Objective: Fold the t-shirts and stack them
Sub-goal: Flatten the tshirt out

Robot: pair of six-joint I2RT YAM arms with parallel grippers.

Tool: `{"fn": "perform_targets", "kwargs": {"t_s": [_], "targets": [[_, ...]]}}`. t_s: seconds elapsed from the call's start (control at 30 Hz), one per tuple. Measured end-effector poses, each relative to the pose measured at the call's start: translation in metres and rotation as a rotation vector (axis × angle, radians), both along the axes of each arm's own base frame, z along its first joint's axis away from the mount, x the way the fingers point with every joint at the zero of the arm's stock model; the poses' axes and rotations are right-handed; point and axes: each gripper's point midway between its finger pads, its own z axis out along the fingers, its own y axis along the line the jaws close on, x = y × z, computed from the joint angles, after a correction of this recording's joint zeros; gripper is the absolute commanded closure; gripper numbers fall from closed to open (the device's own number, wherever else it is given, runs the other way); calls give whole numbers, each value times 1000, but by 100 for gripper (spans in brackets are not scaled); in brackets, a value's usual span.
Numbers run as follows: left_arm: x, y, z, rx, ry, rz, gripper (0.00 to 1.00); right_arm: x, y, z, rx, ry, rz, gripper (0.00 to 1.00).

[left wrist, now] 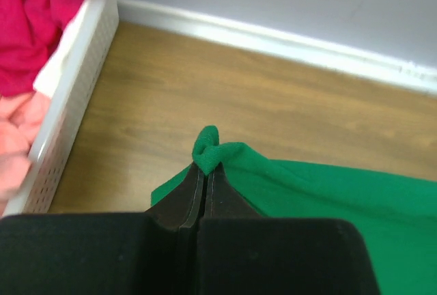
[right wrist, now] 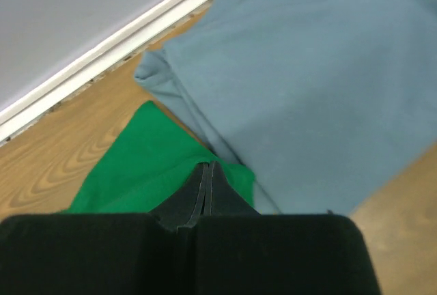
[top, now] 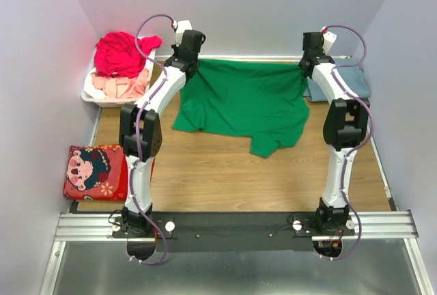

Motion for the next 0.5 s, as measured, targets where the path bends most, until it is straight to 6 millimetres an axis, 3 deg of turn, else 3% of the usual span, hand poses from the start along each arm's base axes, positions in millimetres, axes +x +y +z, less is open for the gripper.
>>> {"fn": "perform_targets", "kwargs": {"t_s": [0.13, 0.17, 0.2, 0.23, 0.27, 0.3, 0.37, 0.5], "targets": [[31, 8, 23, -24, -82, 54, 100, 29, 19, -16, 60, -9, 80, 99], [35, 10, 28, -28, -97, 63, 96, 35, 22, -15, 72, -20, 95, 94], [40, 13, 33, -33, -112, 71, 89, 40, 27, -14, 86, -30, 116, 73], [46, 17, 37, -37, -129, 79, 82, 47, 33, -13, 100, -41, 138, 60], [49, 19, 40, -40, -141, 83, 65, 50, 36, -12, 109, -48, 155, 47], [55, 24, 41, -40, -149, 92, 55, 53, 39, -11, 116, -57, 169, 30], [61, 31, 37, -40, -150, 104, 43, 58, 43, -8, 120, -67, 194, 24], [69, 50, 17, -31, -123, 129, 39, 61, 43, 1, 110, -83, 209, 21]]}}
